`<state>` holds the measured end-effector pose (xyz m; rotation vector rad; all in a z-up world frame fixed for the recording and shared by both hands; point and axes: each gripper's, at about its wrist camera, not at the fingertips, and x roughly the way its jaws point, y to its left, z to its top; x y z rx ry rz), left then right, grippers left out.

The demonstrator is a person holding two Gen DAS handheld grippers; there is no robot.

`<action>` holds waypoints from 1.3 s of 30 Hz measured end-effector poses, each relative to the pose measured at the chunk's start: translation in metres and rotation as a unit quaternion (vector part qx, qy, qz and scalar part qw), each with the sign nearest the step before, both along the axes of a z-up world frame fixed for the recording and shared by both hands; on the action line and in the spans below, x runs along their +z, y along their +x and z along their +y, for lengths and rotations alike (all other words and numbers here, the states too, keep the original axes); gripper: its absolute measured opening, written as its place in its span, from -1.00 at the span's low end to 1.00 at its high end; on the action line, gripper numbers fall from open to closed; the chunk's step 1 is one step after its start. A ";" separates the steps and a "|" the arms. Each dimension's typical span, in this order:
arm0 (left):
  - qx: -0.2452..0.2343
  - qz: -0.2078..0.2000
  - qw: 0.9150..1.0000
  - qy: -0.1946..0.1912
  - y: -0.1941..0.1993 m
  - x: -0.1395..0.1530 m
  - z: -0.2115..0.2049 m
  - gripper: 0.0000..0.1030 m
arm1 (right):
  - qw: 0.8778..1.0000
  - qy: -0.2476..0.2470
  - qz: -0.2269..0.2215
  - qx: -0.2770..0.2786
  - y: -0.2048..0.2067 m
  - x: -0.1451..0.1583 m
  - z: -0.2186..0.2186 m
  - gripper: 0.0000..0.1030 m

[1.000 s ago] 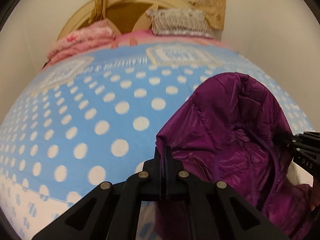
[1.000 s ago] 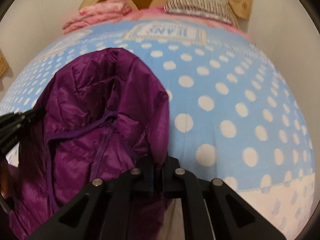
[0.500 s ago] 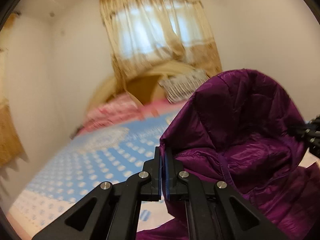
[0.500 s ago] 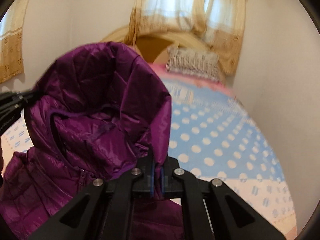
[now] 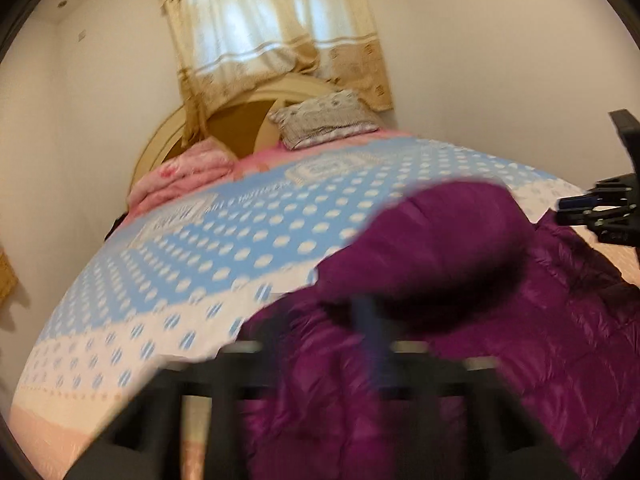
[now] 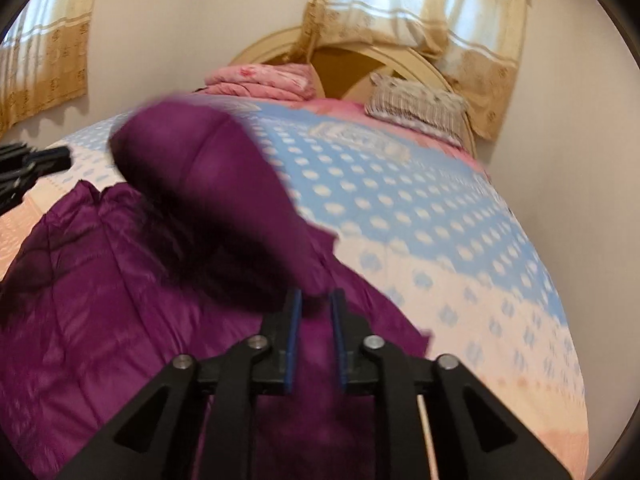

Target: Fold large clothes

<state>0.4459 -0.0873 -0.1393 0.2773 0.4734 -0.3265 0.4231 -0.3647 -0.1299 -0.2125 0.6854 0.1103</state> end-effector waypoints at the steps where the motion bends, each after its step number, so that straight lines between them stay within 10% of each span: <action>1: 0.016 -0.002 1.000 -0.009 0.004 0.002 0.004 0.90 | 1.000 0.018 0.006 -0.009 -0.002 0.003 -0.004 -0.34; 3: 0.040 0.001 0.998 -0.049 0.014 0.010 0.014 0.94 | 0.998 0.051 -0.002 -0.032 -0.007 0.014 -0.005 0.45; 5: 0.050 0.034 0.995 -0.078 0.032 0.015 0.016 0.94 | 0.994 0.101 0.000 -0.045 -0.008 0.025 0.002 0.69; 10: 0.081 0.099 0.986 -0.103 0.063 0.007 -0.005 0.94 | 0.984 0.163 0.048 -0.049 0.010 0.027 0.030 0.67; 16: 0.094 0.181 0.978 -0.036 0.075 -0.038 -0.047 0.94 | 0.966 0.201 0.133 -0.091 0.037 -0.019 0.041 0.61; 18: 0.081 0.206 0.975 -0.011 0.069 -0.053 -0.058 0.94 | 0.961 0.203 0.169 -0.085 0.044 -0.035 0.043 -0.59; 21: 0.056 0.207 0.977 -0.012 0.049 -0.054 -0.060 0.94 | 0.960 0.202 0.178 -0.079 0.037 -0.036 0.042 -0.74; 28: 0.030 0.185 0.981 -0.039 0.010 -0.019 -0.043 0.94 | 0.970 0.164 0.173 -0.040 0.006 -0.002 0.040 -0.81; 32: 0.065 0.163 0.984 -0.029 0.026 -0.013 -0.041 0.94 | 0.972 0.122 0.194 -0.053 0.017 -0.032 0.044 -0.80; 39: 0.143 0.131 0.980 -0.042 0.060 0.003 -0.026 0.94 | 0.976 0.123 0.162 -0.081 0.003 -0.005 0.032 -0.23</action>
